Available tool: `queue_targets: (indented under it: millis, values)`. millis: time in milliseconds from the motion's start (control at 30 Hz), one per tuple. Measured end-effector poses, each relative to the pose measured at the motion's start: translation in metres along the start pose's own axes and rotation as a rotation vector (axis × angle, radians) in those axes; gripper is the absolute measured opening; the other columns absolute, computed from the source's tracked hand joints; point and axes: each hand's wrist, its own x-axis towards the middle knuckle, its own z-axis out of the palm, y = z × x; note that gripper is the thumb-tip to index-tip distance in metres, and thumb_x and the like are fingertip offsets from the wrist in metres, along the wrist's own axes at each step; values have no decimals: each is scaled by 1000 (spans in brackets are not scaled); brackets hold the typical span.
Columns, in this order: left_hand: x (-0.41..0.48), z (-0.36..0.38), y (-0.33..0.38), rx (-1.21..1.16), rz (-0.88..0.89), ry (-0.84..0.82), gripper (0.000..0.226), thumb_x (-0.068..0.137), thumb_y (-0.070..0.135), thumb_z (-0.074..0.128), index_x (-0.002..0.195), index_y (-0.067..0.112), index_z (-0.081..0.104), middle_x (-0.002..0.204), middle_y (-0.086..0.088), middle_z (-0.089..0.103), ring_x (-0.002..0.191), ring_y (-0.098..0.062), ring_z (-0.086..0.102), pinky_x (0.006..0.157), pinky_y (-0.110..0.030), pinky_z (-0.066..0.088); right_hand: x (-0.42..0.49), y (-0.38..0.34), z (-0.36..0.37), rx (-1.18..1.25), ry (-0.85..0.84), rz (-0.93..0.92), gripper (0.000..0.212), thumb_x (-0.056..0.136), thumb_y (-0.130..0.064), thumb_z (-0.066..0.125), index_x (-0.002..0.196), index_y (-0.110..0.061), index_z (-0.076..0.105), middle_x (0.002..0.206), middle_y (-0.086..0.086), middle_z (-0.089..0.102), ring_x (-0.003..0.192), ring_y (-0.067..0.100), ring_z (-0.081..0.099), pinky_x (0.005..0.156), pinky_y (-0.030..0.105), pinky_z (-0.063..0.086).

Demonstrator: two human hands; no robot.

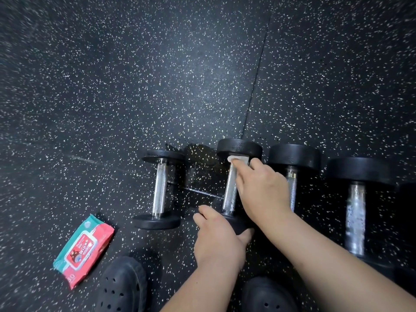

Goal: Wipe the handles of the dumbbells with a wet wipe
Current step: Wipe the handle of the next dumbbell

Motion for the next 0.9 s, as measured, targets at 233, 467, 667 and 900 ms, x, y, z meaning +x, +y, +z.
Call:
queue_targets:
  millis: [233,467,667,900]
  values:
    - [0,-2,1,3,1,-11,109,74,66,84,144,10,22,136,-4,36,115,-28,65,83,-39,49,6,-12,7,3,-59,-13,39,96,-36,65,134,-35,68,76,0,62,59,31,65,51,32,33]
    - [-1,0,0,10,1,4,110,74,65,85,144,10,22,135,-5,37,113,-28,66,82,-39,50,-3,-7,3,111,-73,48,41,104,-43,51,144,-42,58,94,-2,61,74,30,68,54,35,39]
    - [1,-1,0,8,9,-6,108,72,67,85,141,10,25,133,-4,37,112,-28,66,83,-40,53,-1,-10,-1,313,-68,227,31,104,-47,53,133,-49,65,97,-7,58,78,24,66,63,36,52]
    - [1,-1,-1,14,14,8,112,72,68,85,144,10,23,139,-5,36,114,-26,65,87,-39,53,1,-5,10,890,12,667,17,86,-53,79,92,-37,76,87,-20,73,84,0,67,85,36,56]
